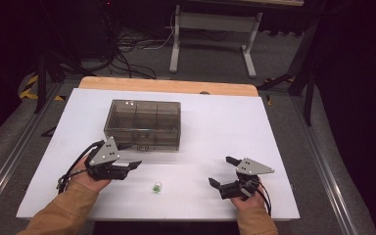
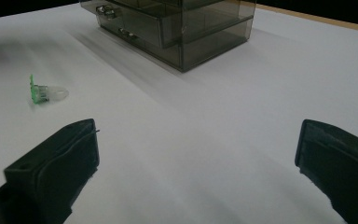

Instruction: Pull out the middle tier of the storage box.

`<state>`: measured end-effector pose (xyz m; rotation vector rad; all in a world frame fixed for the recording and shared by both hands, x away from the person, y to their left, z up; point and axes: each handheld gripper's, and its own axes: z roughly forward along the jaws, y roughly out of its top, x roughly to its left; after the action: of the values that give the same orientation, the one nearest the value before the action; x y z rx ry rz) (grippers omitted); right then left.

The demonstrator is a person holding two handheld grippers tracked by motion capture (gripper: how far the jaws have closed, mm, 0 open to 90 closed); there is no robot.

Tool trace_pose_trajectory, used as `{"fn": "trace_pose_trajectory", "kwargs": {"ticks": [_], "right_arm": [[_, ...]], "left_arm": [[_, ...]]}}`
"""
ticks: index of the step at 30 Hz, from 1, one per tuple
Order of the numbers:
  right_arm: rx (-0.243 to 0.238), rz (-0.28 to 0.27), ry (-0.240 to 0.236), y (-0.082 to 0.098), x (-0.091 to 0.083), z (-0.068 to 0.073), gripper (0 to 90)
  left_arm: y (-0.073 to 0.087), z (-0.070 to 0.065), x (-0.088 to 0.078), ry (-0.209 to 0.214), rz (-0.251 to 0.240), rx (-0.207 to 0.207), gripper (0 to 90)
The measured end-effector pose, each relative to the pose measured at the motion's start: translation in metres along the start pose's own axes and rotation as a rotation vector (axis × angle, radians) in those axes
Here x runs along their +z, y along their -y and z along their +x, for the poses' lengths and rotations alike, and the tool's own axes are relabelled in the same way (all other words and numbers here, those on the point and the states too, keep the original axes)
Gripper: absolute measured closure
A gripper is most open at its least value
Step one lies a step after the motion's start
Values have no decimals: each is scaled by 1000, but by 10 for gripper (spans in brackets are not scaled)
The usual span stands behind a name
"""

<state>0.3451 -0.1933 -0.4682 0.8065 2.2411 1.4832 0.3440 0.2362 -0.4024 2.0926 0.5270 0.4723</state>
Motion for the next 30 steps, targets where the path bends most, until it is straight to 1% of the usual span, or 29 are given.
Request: {"fn": "trace_pose_trajectory", "kwargs": {"ticks": [4,5,7,8,9,10,11,12,14,18,21,24,25,27,28,30], "right_arm": [[0,-1,-2,0,0,0,0],[0,-1,-2,0,0,0,0],[-1,-1,-2,0,0,0,0],[-1,0,-3,0,0,0,0],[2,-2,-7,0,0,0,0],[4,-4,-9,0,0,0,0],[3,-2,-8,0,0,0,0],[4,-1,-8,0,0,0,0],[2,-1,-9,0,0,0,0],[3,-2,-9,0,0,0,0],[2,0,-10,0,0,0,0],[3,-1,-10,0,0,0,0],[2,0,-10,0,0,0,0],[2,-1,-10,0,0,0,0],[1,-1,-10,0,1,0,0],[3,0,-9,0,0,0,0]], "left_arm": [[0,8,-2,56,-19,-55,306],[-1,10,-2,74,-20,-64,295],[-1,13,-2,92,-13,-85,284],[-2,14,-2,112,-15,-98,275],[-2,16,-2,137,-20,-121,260],[-2,18,-2,146,-25,-132,229],[-3,19,-2,165,-24,-149,208],[-3,20,-1,175,-15,-151,207],[-4,24,-1,185,1,-168,183],[-5,29,0,207,4,-192,169],[-4,32,1,212,-11,-220,166],[-4,36,1,217,-26,-262,165],[-4,37,1,216,-26,-265,165],[-4,37,2,203,-19,-254,165],[-4,38,3,191,-13,-231,163],[-5,39,4,192,6,-203,153]]}}
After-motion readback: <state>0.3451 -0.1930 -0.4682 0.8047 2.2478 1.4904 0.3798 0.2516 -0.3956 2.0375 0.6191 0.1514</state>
